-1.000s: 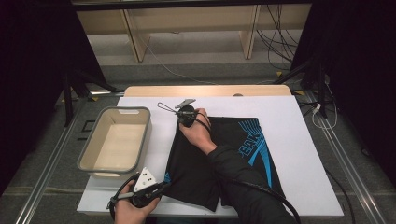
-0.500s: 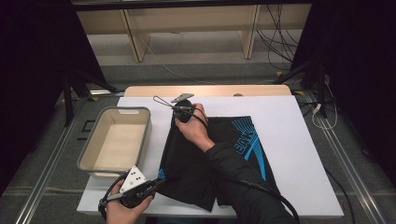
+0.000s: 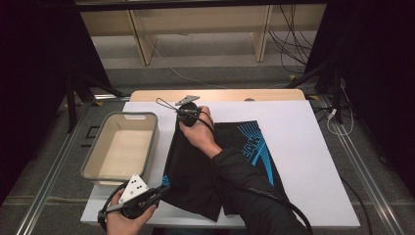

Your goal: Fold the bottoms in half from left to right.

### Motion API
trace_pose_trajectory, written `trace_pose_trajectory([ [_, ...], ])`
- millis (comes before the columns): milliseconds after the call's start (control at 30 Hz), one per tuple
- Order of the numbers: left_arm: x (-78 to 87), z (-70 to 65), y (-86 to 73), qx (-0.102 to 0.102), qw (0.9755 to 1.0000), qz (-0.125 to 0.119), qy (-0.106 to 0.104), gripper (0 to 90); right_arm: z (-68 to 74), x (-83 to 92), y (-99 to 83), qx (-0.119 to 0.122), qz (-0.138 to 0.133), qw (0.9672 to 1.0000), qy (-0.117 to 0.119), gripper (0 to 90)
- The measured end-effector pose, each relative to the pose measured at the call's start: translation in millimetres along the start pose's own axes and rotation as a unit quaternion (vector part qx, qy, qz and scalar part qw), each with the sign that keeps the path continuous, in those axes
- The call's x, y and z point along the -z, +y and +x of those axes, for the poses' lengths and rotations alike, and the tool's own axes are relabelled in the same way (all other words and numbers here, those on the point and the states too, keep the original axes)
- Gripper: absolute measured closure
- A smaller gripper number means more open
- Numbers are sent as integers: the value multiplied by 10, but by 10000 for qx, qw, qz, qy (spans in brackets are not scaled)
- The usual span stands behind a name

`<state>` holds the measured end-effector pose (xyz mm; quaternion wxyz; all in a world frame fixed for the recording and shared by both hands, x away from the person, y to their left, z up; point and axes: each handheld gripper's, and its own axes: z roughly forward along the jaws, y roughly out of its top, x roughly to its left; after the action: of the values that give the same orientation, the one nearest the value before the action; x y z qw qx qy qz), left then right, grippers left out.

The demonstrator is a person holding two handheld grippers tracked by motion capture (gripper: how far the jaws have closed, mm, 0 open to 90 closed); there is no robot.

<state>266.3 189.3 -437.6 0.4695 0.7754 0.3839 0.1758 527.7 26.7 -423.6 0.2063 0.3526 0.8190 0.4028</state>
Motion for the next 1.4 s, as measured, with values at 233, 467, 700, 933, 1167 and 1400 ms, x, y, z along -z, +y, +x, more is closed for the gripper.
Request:
trace_pose_trajectory([
  [233, 55, -13, 33, 4, 10000, -84, 7, 853, 56, 14, 61, 80, -65, 9999, 36, 868],
  [467, 97, -8, 57, 28, 9999, -146, 22, 853, 86, 3, 89, 81, -91, 9999, 55, 868],
  [700, 135, -5, 80, 29, 9998, -175, 52, 853, 107, 11, 116, 49, -124, 9999, 66, 868],
  [933, 169, -1, 99, 48, 9997, -217, 69, 853, 116, 14, 141, 93, -167, 9998, 71, 868],
  [1167, 201, 5, 116, 66, 9996, -280, 85, 853, 143, 23, 173, 92, -208, 9997, 79, 868],
  [1400, 232, 10, 131, 65, 9994, -317, 118, 853, 167, 28, 207, 68, -245, 9996, 87, 868],
])
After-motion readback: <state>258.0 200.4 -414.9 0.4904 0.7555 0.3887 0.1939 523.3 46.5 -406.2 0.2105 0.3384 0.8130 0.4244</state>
